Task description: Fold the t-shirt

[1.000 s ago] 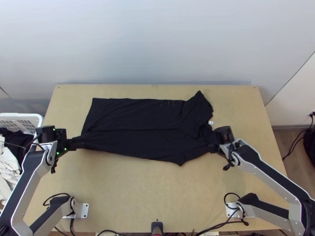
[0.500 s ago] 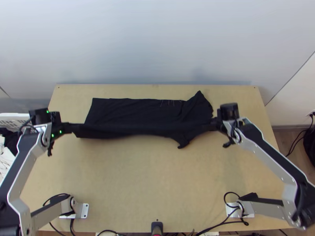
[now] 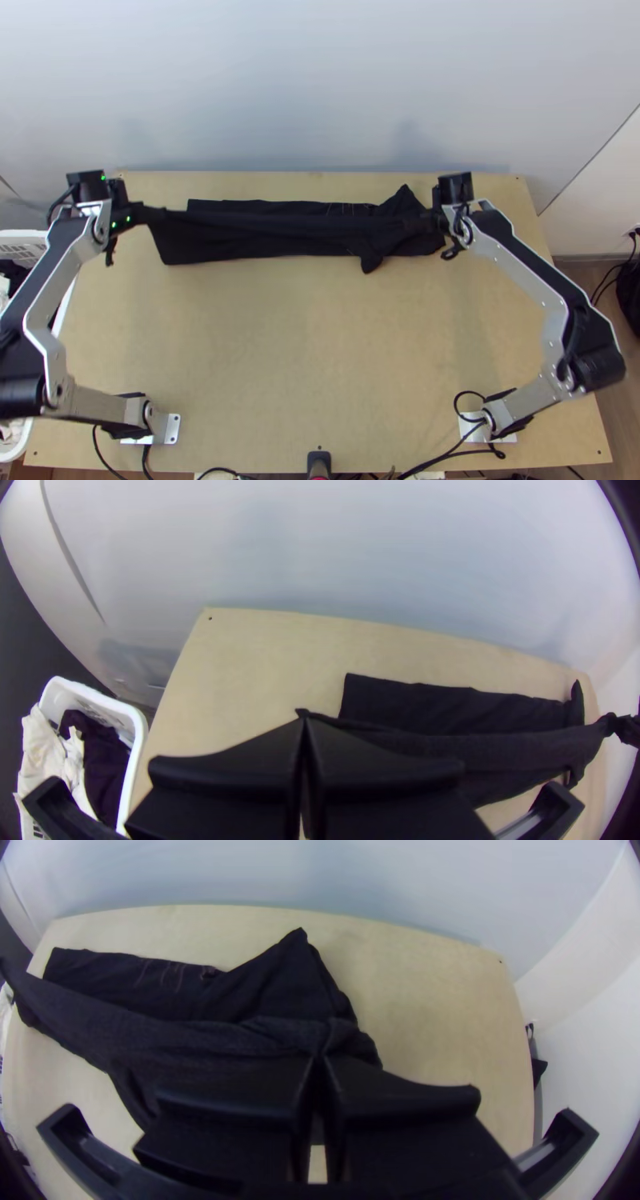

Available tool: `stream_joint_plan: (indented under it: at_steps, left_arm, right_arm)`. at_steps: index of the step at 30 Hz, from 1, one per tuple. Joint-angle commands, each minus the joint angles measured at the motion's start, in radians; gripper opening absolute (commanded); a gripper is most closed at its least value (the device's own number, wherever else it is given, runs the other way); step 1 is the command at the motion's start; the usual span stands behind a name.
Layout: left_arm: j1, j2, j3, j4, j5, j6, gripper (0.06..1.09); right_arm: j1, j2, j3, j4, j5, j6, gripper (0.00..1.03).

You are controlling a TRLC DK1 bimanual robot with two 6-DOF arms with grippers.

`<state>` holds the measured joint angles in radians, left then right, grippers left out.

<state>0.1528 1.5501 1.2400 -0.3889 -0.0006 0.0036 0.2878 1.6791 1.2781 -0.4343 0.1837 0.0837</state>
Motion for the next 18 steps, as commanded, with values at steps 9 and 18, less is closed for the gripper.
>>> stream_joint_plan:
  at_steps: [9,18]
  left_arm:
    - [-0.075,0.331,0.294,0.064,-0.026,-0.002,0.1]
    - [-0.073,0.45,0.377,0.078,-0.033,0.007,0.1]
  right_arm:
    - [-0.041,0.182,0.142,0.006,0.002,-0.001,0.03]
    - [-0.05,0.237,0.176,0.031,0.04,0.005,0.03]
